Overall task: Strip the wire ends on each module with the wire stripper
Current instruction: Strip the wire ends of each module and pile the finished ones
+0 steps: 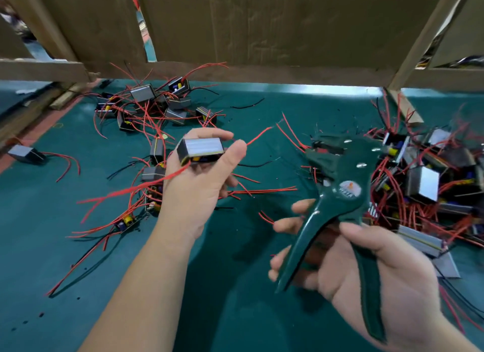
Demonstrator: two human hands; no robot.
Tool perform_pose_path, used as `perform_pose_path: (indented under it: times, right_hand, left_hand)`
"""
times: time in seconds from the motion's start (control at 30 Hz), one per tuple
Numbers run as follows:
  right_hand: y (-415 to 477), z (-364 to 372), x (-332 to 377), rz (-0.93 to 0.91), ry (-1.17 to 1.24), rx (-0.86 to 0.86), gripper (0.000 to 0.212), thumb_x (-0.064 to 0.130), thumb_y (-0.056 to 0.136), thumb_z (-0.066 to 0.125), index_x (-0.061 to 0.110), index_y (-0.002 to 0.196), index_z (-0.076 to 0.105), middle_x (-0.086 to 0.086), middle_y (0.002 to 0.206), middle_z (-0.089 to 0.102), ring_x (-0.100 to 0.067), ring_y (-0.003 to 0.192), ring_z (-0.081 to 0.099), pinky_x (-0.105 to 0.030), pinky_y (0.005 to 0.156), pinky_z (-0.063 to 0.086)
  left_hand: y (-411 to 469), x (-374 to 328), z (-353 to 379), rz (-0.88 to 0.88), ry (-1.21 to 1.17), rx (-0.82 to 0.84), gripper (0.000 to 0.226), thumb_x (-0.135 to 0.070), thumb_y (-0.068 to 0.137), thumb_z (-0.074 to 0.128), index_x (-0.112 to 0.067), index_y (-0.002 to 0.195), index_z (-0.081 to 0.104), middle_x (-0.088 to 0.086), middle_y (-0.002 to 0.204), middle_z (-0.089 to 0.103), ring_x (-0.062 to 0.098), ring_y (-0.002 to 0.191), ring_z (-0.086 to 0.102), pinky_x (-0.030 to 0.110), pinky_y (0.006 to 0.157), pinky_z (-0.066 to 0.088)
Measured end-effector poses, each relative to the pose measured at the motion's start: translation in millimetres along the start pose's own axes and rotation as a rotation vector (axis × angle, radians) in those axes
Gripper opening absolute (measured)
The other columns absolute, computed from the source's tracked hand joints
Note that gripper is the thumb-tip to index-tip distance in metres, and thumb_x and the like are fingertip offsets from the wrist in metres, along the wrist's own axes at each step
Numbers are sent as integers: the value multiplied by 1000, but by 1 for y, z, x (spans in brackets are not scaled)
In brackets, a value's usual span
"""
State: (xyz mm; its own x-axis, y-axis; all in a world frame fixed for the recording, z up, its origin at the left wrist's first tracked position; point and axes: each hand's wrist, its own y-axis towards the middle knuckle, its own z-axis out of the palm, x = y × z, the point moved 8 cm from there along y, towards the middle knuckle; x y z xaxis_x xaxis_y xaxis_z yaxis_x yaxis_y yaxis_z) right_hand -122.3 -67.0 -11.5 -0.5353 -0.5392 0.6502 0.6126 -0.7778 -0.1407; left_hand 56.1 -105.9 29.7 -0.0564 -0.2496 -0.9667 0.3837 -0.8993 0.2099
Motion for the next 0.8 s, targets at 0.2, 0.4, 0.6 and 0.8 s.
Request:
perform_pose_path:
  times: [0.2, 0.4, 0.6, 0.8]
  right_hand:
    - [-5, 15, -3, 23, -16, -10, 80, 26, 35, 91, -2, 107, 67, -31, 114, 62, -49, 69, 61, -60, 66, 51]
    - [-14, -17, 20, -281, -159, -310, 49, 7, 59, 63, 5, 107, 67, -24, 93, 70, -45, 72, 65, -61, 67, 54]
    - [-22, -12, 49, -469, -198, -283, 39, 5, 64, 55, 12, 101, 69, -12, 96, 70, -45, 72, 65, -57, 63, 55]
    - [-7, 18, 18, -71, -17, 56, 82, 24, 47, 86, -5, 119, 59, -34, 105, 56, -52, 73, 60, -63, 66, 49]
  left_hand:
    - [-13, -4, 37, 322, 408, 209, 60, 11, 75, 61, -24, 124, 60, -2, 121, 64, 8, 113, 59, 21, 98, 44]
    - [-36, 32, 72, 255, 811, 622, 110, 15, 73, 39, -51, 144, -14, -16, 158, -16, 0, 142, 8, 24, 111, 27]
    - [-8, 15, 21, 297, 1056, 350, 70, -18, 79, 68, -22, 142, 39, -5, 129, 55, 14, 122, 47, 21, 105, 27]
    - [2, 29, 23, 272, 1270, 422, 23, -41, 83, 69, -32, 104, 72, -9, 102, 68, 14, 103, 59, 34, 107, 27]
